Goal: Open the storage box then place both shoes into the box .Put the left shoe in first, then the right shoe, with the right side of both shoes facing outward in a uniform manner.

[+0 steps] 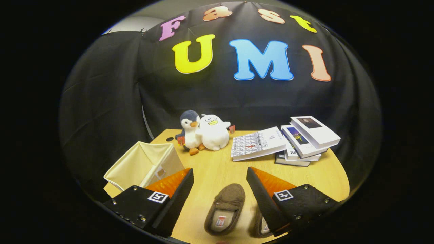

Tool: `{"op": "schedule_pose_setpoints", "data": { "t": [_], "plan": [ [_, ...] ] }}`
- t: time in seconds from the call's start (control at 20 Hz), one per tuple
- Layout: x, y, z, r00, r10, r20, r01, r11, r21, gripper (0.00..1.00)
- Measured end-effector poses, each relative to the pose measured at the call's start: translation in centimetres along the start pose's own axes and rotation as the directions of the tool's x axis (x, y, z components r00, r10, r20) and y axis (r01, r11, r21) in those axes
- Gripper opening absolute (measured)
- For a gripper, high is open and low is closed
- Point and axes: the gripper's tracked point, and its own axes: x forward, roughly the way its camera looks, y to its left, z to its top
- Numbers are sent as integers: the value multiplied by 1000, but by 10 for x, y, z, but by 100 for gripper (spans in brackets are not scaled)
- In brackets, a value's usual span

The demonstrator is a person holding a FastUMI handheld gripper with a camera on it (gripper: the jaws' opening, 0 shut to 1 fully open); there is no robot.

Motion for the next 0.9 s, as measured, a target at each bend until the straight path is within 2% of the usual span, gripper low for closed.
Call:
{"op": "schedule_pose_setpoints", "data": {
  "t": [0.35, 0.9],
  "plan": [
    [24, -29, -70, 988, -16, -155, 21, 999, 27, 98],
    [45, -44, -149, 938, -20, -347, 20, 1000, -4, 98]
  ]
}}
